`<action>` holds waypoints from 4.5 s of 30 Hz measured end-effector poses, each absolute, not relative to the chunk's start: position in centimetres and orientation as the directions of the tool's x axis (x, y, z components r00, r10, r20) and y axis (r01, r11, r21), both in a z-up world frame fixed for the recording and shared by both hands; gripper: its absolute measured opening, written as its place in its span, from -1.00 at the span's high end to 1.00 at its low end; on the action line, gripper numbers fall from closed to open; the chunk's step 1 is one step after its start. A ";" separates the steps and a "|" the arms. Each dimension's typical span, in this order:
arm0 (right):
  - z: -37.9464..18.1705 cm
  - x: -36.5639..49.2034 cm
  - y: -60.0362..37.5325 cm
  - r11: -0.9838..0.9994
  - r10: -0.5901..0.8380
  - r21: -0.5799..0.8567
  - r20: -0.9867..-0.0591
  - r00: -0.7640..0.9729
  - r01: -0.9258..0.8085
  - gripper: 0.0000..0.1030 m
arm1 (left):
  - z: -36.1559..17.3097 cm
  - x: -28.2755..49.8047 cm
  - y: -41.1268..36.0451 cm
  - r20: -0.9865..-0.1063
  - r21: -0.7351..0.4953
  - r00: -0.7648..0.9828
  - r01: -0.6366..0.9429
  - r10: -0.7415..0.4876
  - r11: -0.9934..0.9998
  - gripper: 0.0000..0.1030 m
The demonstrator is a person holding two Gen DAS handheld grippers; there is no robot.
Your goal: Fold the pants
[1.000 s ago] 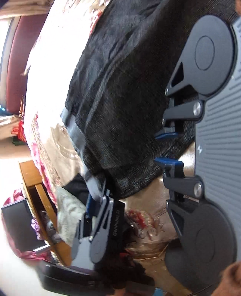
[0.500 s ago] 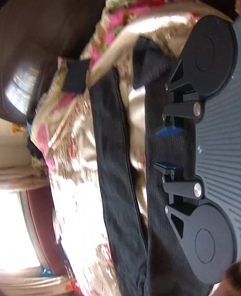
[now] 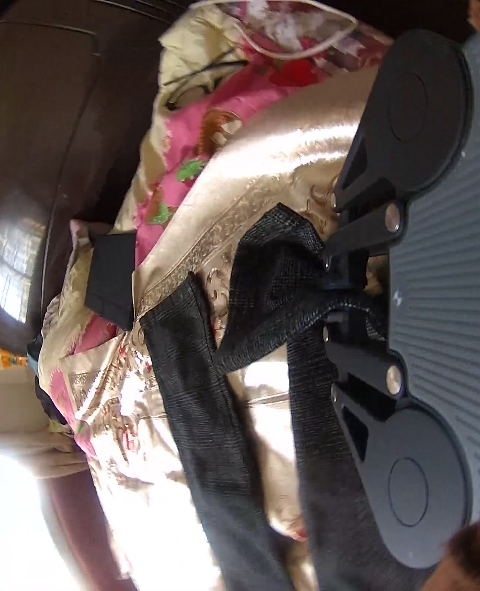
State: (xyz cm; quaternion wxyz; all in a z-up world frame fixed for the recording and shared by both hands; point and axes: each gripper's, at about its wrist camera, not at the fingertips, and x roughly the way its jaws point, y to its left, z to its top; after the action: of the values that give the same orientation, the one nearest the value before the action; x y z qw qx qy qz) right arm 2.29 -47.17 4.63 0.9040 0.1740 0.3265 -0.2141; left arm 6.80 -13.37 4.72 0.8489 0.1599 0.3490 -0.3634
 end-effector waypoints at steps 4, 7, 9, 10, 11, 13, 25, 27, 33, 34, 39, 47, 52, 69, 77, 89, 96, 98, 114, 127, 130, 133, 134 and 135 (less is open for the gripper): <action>9.5 0.2 -48.6 0.794 -0.116 0.506 -0.419 0.900 0.338 0.89 | 5.8 6.7 -12.9 -0.685 0.017 0.515 0.719 -0.516 0.695 -0.23; 10.4 -2.2 -48.3 0.776 -0.115 0.569 -0.298 0.948 0.273 0.89 | 5.9 6.8 -12.3 -0.676 0.004 0.522 0.709 -0.521 0.705 -0.24; 8.4 -2.6 -48.4 0.776 -0.166 0.522 -0.374 0.913 0.355 0.87 | 5.2 6.8 -12.3 -0.686 0.001 0.516 0.705 -0.513 0.709 -0.24; 7.0 -2.3 -48.7 0.778 -0.202 0.474 -0.434 0.878 0.413 0.82 | 4.8 6.8 -12.4 -0.692 -0.007 0.508 0.706 -0.513 0.708 -0.24; 5.7 -1.9 -49.0 0.776 -0.233 0.419 -0.504 0.832 0.471 0.77 | 4.4 6.8 -12.5 -0.700 -0.016 0.497 0.706 -0.512 0.708 -0.24; 3.1 -2.0 -49.7 0.732 -0.293 0.332 -0.634 0.715 0.595 0.75 | 3.8 6.4 -12.6 -0.715 -0.024 0.479 0.712 -0.510 0.702 -0.24; 5.4 -0.8 -43.5 0.845 -0.375 0.077 -0.621 0.688 0.530 0.58 | 0.8 7.7 -7.9 -0.772 0.009 0.498 0.630 -0.395 0.777 -0.28; 4.3 0.7 -43.0 0.857 -0.321 0.063 -0.710 0.627 0.511 0.41 | -0.3 8.0 -6.5 -0.794 -0.027 0.469 0.608 -0.387 0.794 -0.28; 5.9 1.2 -40.4 0.858 -0.381 -0.024 -0.700 0.605 0.513 0.44 | 1.5 7.9 -1.5 -0.739 -0.012 0.542 0.584 -0.400 0.812 -0.28; 6.5 1.3 -39.7 0.866 -0.389 -0.047 -0.690 0.610 0.499 0.43 | 2.1 8.1 -0.4 -0.728 0.000 0.563 0.570 -0.391 0.821 -0.28; 8.8 5.1 -33.1 0.963 -0.262 -0.120 -0.635 0.726 0.243 0.38 | 4.3 11.1 4.8 -0.687 0.058 0.651 0.490 -0.321 0.870 -0.33; 6.8 21.2 -19.4 0.894 0.209 -0.144 -0.705 0.678 -0.424 0.31 | 4.4 19.6 10.3 -0.687 0.204 0.698 0.452 -0.202 0.868 -0.35; 4.2 30.9 -13.3 0.803 0.271 -0.122 -0.797 0.539 -0.584 0.31 | 3.6 25.5 13.3 -0.740 0.210 0.649 0.473 -0.177 0.856 -0.41; 0.0 37.6 -9.8 0.667 0.249 -0.053 -0.924 0.290 -0.743 0.28 | -0.5 35.8 19.0 -0.910 0.034 0.352 0.589 -0.218 0.807 -0.58; -0.3 38.3 -8.8 0.654 0.220 -0.039 -0.946 0.239 -0.755 0.30 | -1.4 36.2 18.2 -0.928 0.077 0.339 0.577 -0.153 0.813 -0.67; 4.4 34.8 -8.0 0.716 0.189 -0.154 -0.896 0.402 -0.681 0.90 | 2.1 32.2 17.6 -0.848 0.261 0.524 0.537 -0.075 0.802 0.54; 11.7 27.9 -9.4 0.744 0.290 -0.150 -0.805 0.517 -0.651 0.90 | 6.9 27.1 18.2 -0.778 0.276 0.617 0.501 -0.114 0.820 0.55; 13.7 24.6 -9.7 0.741 0.324 -0.149 -0.775 0.543 -0.655 0.90 | 8.9 24.4 18.5 -0.744 0.277 0.654 0.487 -0.136 0.828 0.55; 2.3 6.0 -8.5 0.775 0.246 -0.126 -0.842 0.480 -0.619 0.80 | 1.3 4.3 19.7 -0.765 0.199 0.641 0.332 -0.066 0.922 0.55; 3.1 3.0 2.3 0.512 0.367 -0.380 -0.714 0.596 -0.770 0.41 | 1.9 2.4 21.6 -0.669 0.182 0.740 0.245 -0.062 0.952 0.42; 1.7 3.4 5.4 0.441 0.400 -0.405 -0.710 0.579 -0.801 0.39 | 1.8 1.7 22.2 -0.668 0.211 0.743 0.234 -0.034 0.949 0.24; 0.6 4.1 7.3 0.447 0.403 -0.403 -0.707 0.582 -0.799 0.39 | 1.8 2.0 22.7 -0.640 0.225 0.768 0.215 -0.022 0.950 -0.01; 0.3 4.3 7.6 0.459 0.403 -0.394 -0.706 0.582 -0.796 0.39 | 1.8 2.4 22.8 -0.641 0.212 0.767 0.219 -0.033 0.952 -0.06; 0.1 4.6 8.0 0.471 0.407 -0.380 -0.707 0.579 -0.796 0.39 | 1.7 2.9 22.8 -0.645 0.200 0.762 0.230 -0.049 0.952 -0.15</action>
State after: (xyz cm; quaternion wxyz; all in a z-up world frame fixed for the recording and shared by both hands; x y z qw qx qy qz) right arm 4.59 8.02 0.09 0.8133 -0.3575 0.2720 0.3697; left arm 2.89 22.82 1.73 0.9290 0.1346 0.3364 -0.0750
